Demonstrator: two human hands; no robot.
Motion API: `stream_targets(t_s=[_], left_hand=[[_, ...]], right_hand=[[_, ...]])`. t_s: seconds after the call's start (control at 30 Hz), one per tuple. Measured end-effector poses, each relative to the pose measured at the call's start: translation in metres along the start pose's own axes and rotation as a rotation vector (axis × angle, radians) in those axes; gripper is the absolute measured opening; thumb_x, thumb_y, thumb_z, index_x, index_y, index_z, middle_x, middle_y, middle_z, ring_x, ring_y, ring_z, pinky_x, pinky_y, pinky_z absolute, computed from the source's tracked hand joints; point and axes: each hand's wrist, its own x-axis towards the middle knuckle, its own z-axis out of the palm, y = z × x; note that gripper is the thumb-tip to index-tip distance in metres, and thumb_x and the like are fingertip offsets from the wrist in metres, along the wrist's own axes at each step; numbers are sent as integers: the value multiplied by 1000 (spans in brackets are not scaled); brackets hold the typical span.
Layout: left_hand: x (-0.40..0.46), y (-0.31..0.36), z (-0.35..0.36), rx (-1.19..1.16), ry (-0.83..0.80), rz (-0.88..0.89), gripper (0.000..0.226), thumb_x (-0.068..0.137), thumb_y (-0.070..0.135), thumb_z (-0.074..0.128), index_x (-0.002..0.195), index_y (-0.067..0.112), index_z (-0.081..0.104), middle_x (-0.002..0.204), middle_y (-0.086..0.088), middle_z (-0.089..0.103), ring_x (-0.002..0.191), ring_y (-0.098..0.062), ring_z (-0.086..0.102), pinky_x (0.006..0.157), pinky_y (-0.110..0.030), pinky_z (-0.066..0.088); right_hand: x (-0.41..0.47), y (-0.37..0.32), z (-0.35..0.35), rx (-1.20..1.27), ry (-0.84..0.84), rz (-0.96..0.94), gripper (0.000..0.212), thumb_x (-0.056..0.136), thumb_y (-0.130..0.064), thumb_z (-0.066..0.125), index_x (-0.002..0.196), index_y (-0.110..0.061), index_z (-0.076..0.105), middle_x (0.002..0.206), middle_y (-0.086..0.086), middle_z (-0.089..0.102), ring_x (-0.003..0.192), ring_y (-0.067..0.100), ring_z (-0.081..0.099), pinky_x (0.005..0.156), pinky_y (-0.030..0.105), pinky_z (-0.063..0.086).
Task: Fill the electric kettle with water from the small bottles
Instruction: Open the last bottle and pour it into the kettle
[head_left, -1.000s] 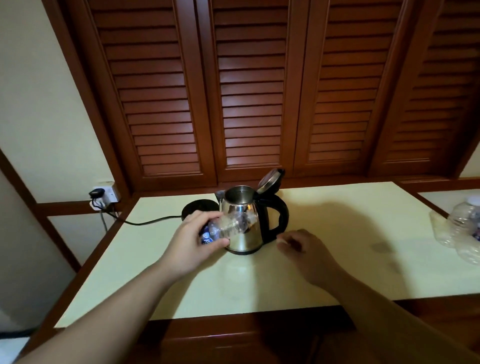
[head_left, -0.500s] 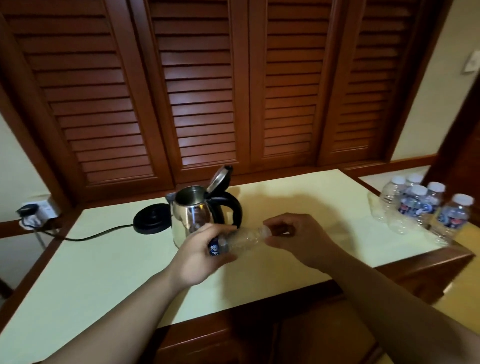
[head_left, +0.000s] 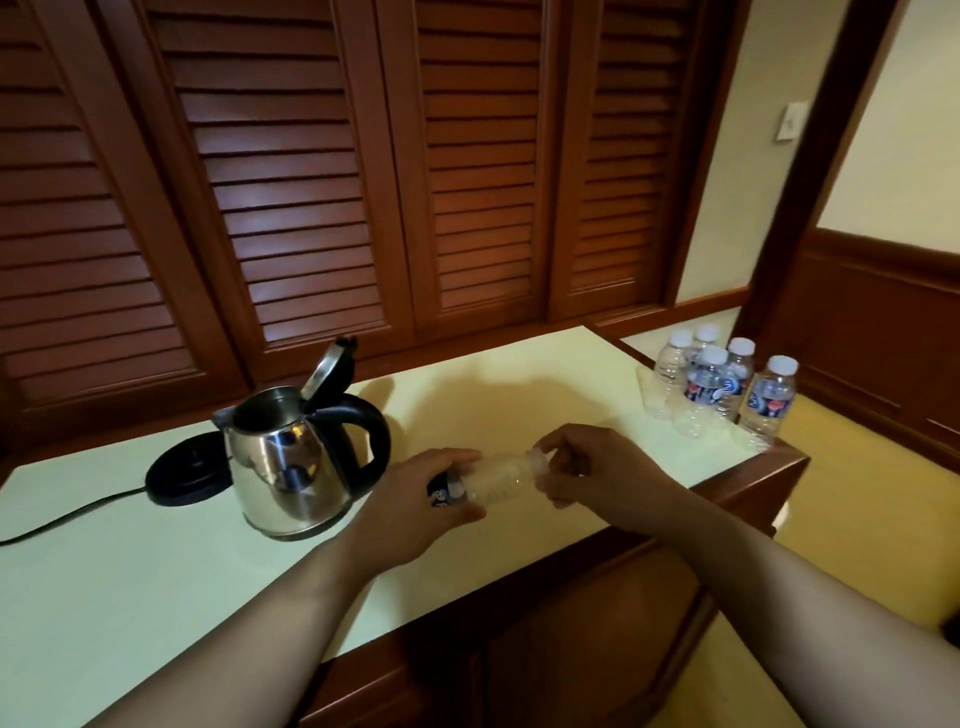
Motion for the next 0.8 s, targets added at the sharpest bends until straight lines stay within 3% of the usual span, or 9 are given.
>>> stream_targets(t_s=[0.13, 0.23, 0.3, 0.4, 0.57, 0.7, 0.8], left_hand=[[16, 14, 17, -53, -35, 16, 60, 79, 26, 91, 129, 43, 63, 118, 27, 64, 105, 16, 60, 84, -5, 46], [32, 27, 33, -135, -63, 22, 58, 80, 24, 90, 127, 43, 62, 122, 25, 65, 108, 10, 63, 87, -14, 53], [43, 35, 44, -168, -69, 36, 56, 83, 24, 88, 131, 37, 63, 124, 24, 65, 110, 7, 63, 88, -16, 55], [57, 48, 59, -191, -87, 58, 56, 84, 25, 87, 134, 33, 63, 125, 22, 65, 113, -1, 65, 93, -20, 57], [72, 62, 91, -182, -107, 38, 59, 84, 24, 86, 138, 34, 62, 124, 24, 63, 115, 1, 63, 96, -23, 58], [87, 65, 115, -107, -161, 33, 71, 84, 40, 85, 147, 36, 52, 138, 19, 53, 123, -3, 55, 93, -17, 52], [98, 50, 129, 23, -202, -69, 87, 80, 64, 76, 154, 35, 41, 156, 11, 42, 142, -16, 45, 117, -48, 42]], right_hand=[[-12, 7, -19, -64, -30, 37, 24, 99, -42, 63, 101, -19, 68, 80, -1, 75, 68, 13, 74, 72, 33, 63], [-15, 10, -27, 3, 95, 138, 38, 101, -47, 56, 89, -14, 70, 72, 5, 73, 61, 21, 73, 62, 32, 62], [-18, 14, -38, 34, 185, 131, 30, 99, -44, 61, 95, -16, 71, 75, 2, 75, 62, 20, 73, 62, 31, 62], [-24, 27, -58, 14, 184, 91, 21, 96, -36, 68, 109, -18, 70, 85, 0, 77, 70, 19, 76, 67, 33, 64], [-35, 49, -77, -76, 214, 88, 25, 99, -38, 63, 101, -14, 68, 81, 2, 74, 65, 15, 74, 59, 29, 62], [-40, 69, -90, -67, 281, 161, 31, 98, -47, 62, 97, -16, 69, 79, 0, 74, 64, 13, 73, 59, 33, 63], [-42, 82, -109, -105, 386, 212, 31, 96, -47, 65, 92, -16, 69, 77, 1, 74, 62, 12, 72, 57, 30, 62]])
